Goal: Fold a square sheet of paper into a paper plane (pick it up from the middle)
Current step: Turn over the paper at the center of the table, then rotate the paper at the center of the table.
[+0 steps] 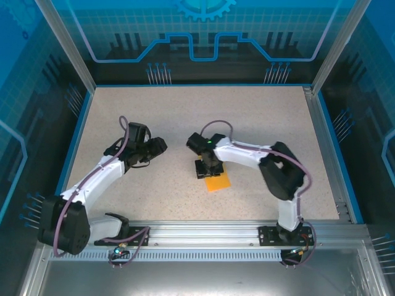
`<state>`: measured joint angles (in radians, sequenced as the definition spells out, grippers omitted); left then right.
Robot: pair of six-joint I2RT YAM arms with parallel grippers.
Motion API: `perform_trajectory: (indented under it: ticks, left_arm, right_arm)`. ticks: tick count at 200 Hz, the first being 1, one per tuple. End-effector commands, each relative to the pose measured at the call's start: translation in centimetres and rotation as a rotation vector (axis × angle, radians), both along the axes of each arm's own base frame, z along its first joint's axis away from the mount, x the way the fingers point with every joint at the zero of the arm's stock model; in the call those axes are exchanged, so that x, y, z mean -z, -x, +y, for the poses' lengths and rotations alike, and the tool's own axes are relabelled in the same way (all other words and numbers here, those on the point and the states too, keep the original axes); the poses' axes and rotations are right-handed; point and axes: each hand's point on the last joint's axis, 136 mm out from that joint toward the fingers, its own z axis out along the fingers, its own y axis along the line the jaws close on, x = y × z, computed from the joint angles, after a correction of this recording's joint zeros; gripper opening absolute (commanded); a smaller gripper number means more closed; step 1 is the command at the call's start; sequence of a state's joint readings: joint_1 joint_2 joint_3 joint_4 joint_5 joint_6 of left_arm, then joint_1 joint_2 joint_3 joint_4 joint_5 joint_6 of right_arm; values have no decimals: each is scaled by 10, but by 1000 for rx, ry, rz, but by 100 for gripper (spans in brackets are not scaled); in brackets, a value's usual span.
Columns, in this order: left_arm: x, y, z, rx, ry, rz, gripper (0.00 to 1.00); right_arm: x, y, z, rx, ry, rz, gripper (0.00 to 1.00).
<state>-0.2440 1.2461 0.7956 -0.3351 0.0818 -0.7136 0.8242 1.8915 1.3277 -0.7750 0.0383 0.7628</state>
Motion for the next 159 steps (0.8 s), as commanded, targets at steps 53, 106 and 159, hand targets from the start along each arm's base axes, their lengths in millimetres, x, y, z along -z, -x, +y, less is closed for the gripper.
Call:
perform_trajectory:
  ticks: [53, 106, 159]
  left_arm:
    - [11, -2, -103, 269, 165, 121, 51]
    - [28, -8, -145, 312, 177, 204, 44]
    - [28, -12, -142, 293, 157, 199, 48]
  right_arm:
    - [-36, -15, -16, 67, -551, -156, 27]
    - [-1, 14, -17, 78, -586, -41, 23]
    - [28, 17, -9, 129, -571, 25, 19]
